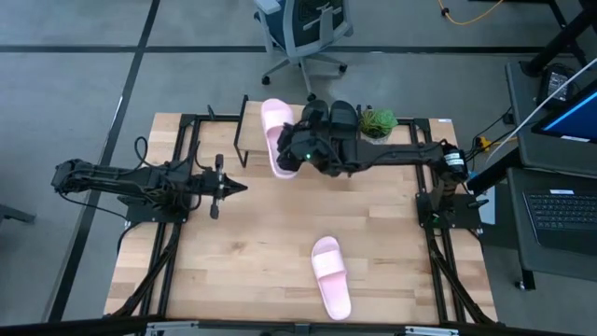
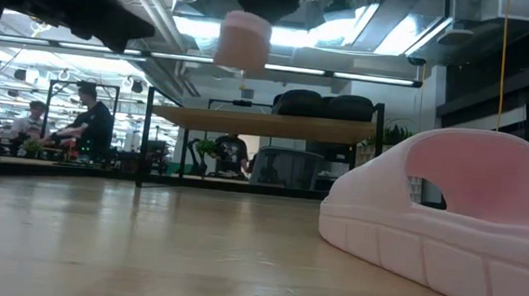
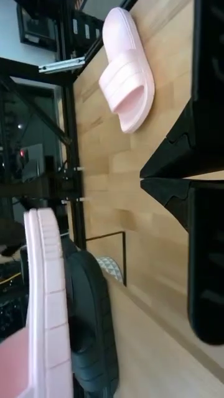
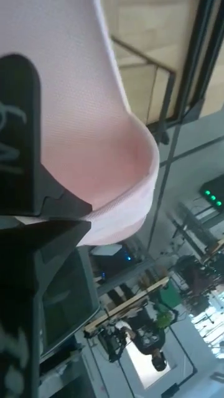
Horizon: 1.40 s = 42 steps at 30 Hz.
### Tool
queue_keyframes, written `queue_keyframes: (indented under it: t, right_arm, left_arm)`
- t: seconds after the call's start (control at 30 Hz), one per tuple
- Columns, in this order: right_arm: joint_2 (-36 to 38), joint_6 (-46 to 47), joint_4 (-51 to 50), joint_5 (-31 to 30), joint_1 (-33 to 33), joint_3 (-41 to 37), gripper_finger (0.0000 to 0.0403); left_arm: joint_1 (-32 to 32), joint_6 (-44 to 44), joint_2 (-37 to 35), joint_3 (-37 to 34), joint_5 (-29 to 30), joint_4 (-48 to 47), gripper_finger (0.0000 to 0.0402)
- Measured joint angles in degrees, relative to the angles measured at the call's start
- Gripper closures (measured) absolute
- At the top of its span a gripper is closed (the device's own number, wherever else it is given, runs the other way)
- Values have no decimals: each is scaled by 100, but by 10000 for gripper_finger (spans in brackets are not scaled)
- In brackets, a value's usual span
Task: Pick and place slides into the shelf
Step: Put the left pink slides on the shelf
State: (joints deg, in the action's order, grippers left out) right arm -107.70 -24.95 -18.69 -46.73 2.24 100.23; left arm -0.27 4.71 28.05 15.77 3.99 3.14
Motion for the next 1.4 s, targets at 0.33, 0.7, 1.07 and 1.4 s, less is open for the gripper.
queue_keyframes:
  t: [0.33, 0.7, 1.07, 1.4]
  right_arm:
    - [-2, 47, -34, 182, 275, 0, 396]
    - [-89, 373, -12, 331, 638, -2, 396]
    - [-383, 359, 234, 544, 1086, -9, 396]
    - [-385, 478, 285, 904, 1352, -28, 397]
  left_arm:
    - [0, -4, 0, 0, 0, 15, 399]
    - [0, -2, 0, -2, 0, 26, 399]
    - [-2, 192, 7, -7, 0, -8, 399]
    - [-2, 201, 7, -7, 0, -105, 398]
